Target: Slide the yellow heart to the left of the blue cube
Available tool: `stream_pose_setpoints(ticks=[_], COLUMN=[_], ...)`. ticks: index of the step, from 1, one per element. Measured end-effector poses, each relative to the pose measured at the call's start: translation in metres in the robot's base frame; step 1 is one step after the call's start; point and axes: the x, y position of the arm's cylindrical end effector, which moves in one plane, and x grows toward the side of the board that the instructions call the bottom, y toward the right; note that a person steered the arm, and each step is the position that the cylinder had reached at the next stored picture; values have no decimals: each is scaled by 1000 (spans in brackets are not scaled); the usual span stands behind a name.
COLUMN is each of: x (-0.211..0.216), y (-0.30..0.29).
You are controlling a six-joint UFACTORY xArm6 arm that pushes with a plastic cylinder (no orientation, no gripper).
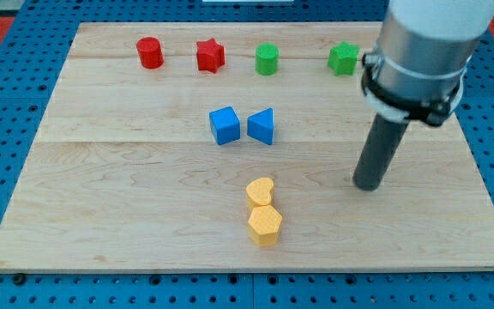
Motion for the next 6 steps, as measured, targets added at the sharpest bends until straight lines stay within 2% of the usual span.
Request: stream_pose_setpoints(ticks=[1,3,4,6], x=[25,17,-6,-65], y=[-45,-162,-197,-200])
